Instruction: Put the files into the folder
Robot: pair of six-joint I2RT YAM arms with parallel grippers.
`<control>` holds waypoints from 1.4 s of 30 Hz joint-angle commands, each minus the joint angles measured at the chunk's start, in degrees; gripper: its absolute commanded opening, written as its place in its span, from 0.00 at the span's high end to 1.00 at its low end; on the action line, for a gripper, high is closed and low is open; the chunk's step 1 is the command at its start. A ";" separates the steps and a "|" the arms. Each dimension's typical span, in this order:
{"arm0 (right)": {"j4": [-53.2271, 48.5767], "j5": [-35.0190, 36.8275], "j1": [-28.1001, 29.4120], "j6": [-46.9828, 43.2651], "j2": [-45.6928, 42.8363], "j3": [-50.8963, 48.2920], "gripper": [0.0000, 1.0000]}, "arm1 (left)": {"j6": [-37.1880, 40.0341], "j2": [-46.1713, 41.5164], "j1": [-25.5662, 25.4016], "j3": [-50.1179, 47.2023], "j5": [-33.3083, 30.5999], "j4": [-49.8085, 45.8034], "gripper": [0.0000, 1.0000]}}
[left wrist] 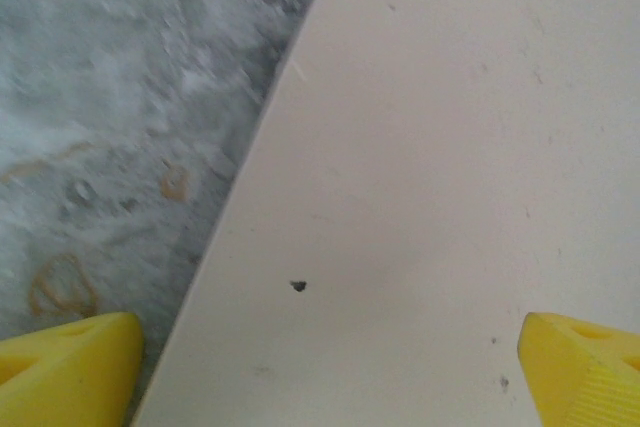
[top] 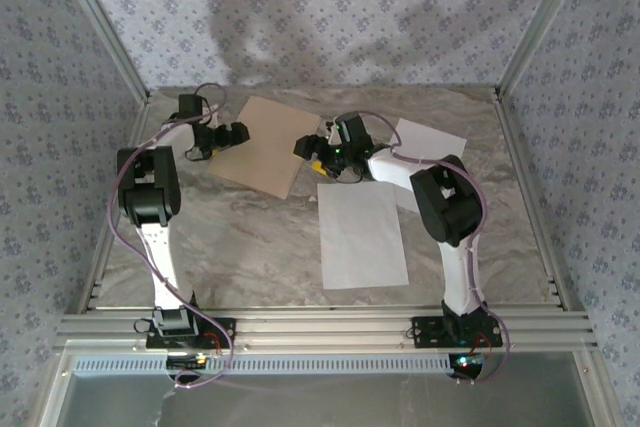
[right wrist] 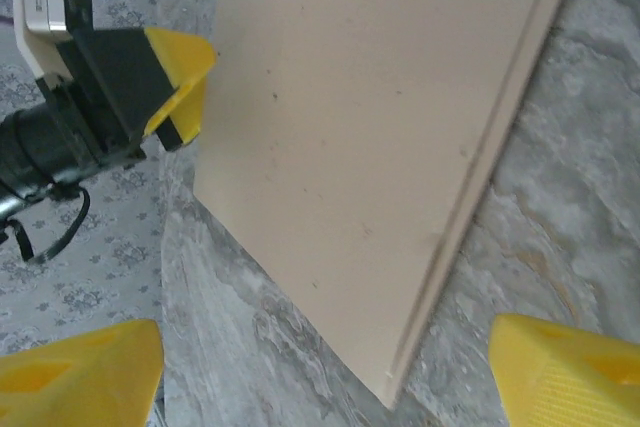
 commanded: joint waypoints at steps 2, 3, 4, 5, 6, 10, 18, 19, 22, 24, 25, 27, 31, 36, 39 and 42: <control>-5.58 -1.03 0.27 -1.11 3.72 5.11 0.14 | 0.30 -3.95 -2.09 -1.58 1.73 -1.86 0.04; -6.07 -1.03 0.23 -1.25 4.32 5.95 0.14 | -0.02 -4.28 -2.24 -1.92 1.81 -1.76 0.04; -6.51 -1.01 0.28 -1.29 4.95 6.75 0.14 | -0.33 -4.74 -2.33 -2.25 1.82 -1.71 0.04; -6.94 -1.04 0.23 -1.43 5.65 7.73 0.15 | -0.63 -5.18 -2.40 -2.77 2.12 -1.49 0.04; -7.47 -1.03 0.28 -1.65 6.27 8.43 0.15 | -0.92 -5.56 -2.45 -3.32 2.41 -1.14 0.04; -10.55 -0.73 0.28 -2.01 9.04 12.41 0.18 | -1.76 -6.46 -2.48 -4.77 3.05 -0.28 0.04; -16.88 1.97 0.44 -4.41 10.47 15.65 0.18 | -2.02 -6.72 -2.52 -5.44 3.32 -0.40 0.04; -17.71 2.36 0.46 -4.68 10.51 15.93 0.18 | -2.10 -6.64 -2.56 -5.48 3.26 -0.30 0.04; -18.74 2.67 0.52 -5.04 10.58 16.34 0.18 | -2.13 -6.38 -2.74 -5.47 3.41 -0.20 0.04; -19.33 2.97 0.61 -5.17 10.67 16.50 0.18 | -2.24 -6.15 -2.88 -5.42 3.41 -0.19 0.04; -19.67 3.20 0.59 -5.31 10.74 16.62 0.18 | -2.21 -6.10 -2.86 -5.42 3.33 -0.16 0.04; -20.32 3.62 0.69 -5.45 10.84 16.82 0.18 | -2.29 -5.86 -3.03 -5.35 3.32 -0.20 0.04; -20.94 4.21 0.86 -5.80 10.99 16.79 0.18 | -2.47 -5.75 -3.13 -5.49 3.24 -0.20 0.04; -20.35 2.76 0.93 -5.36 12.39 17.27 0.18 | -2.94 -5.57 -3.39 -5.69 3.84 0.23 0.04; -19.86 1.81 0.98 -5.32 12.92 17.23 0.18 | -3.11 -5.49 -3.72 -5.69 4.37 0.23 0.05; -19.01 0.29 1.06 -5.36 12.89 17.16 0.18 | -3.30 -5.60 -3.92 -5.82 4.94 0.32 0.05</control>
